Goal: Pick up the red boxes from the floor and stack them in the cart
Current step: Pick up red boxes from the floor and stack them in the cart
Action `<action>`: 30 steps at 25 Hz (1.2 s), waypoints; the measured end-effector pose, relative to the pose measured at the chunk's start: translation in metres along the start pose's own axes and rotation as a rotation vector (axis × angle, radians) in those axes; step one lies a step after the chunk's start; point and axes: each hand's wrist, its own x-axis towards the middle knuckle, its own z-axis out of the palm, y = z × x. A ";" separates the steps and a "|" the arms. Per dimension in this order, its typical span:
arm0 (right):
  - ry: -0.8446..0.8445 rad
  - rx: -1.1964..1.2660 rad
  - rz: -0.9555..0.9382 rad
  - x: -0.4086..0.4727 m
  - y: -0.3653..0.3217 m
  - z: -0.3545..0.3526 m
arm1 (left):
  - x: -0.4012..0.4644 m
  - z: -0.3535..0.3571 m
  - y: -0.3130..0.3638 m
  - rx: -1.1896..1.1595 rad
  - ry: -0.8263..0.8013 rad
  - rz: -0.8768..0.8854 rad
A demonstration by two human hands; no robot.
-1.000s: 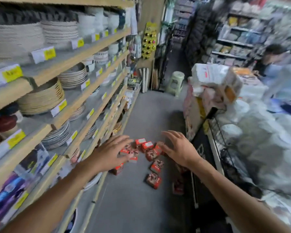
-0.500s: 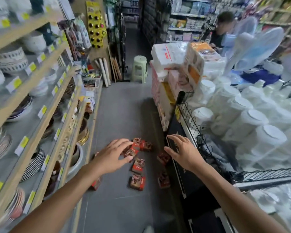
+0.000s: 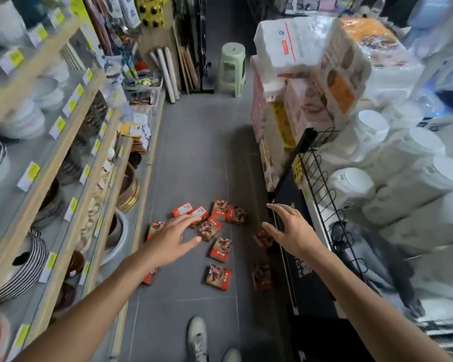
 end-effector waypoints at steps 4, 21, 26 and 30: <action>-0.027 0.020 0.101 0.033 0.019 0.028 | 0.048 0.020 -0.045 -0.025 -0.059 -0.008; -0.333 0.275 0.544 0.133 0.327 0.386 | 0.194 0.376 -0.263 -0.025 -0.357 -0.029; -0.336 0.478 0.724 0.167 0.439 0.529 | 0.234 0.504 -0.338 -0.035 -0.351 0.010; -0.203 0.570 0.893 0.185 0.497 0.616 | 0.244 0.561 -0.371 -0.052 -0.334 0.012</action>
